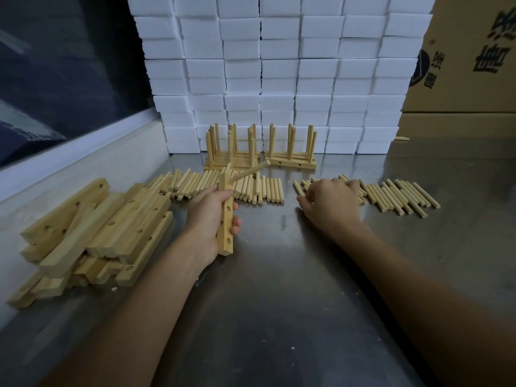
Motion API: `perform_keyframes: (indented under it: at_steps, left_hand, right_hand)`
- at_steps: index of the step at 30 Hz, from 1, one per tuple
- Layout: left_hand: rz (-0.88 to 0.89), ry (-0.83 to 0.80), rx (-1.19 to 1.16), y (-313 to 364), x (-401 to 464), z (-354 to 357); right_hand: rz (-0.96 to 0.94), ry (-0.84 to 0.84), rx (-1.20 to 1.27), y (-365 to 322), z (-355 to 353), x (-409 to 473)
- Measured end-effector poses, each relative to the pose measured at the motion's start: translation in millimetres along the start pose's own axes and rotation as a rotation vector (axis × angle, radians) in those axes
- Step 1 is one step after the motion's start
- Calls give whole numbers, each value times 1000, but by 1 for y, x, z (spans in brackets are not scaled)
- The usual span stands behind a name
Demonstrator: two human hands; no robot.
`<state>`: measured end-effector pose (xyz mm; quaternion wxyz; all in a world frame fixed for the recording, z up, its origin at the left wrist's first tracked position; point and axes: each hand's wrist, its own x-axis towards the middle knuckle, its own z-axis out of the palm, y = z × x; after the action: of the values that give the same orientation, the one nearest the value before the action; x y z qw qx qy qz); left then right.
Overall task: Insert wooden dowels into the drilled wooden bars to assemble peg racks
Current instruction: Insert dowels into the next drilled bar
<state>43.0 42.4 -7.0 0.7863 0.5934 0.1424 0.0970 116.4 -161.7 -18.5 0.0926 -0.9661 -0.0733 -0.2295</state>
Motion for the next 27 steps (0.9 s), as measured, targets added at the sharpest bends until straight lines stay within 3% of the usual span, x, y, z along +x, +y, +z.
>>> perform_keyframes:
  at_steps: [4,10,15,21,27]
  left_hand:
    - [13,-4,-1,1,0,0]
    - [14,-2,-8,0,-2,2]
    - [6,-15,-28,1,-7,5]
    - [-23,-41,-12,5,-13,7]
    - [-60,35,17,6,-15,8]
  right_hand:
    - [40,-60,60,-1,-5,4]
    - [29,-292,67,-5,-12,2]
    - [-8,-169,121,-1,-10,-11]
    - [-50,-57,565,1,-14,-31]
    - [-80,-154,807,1,-21,-45]
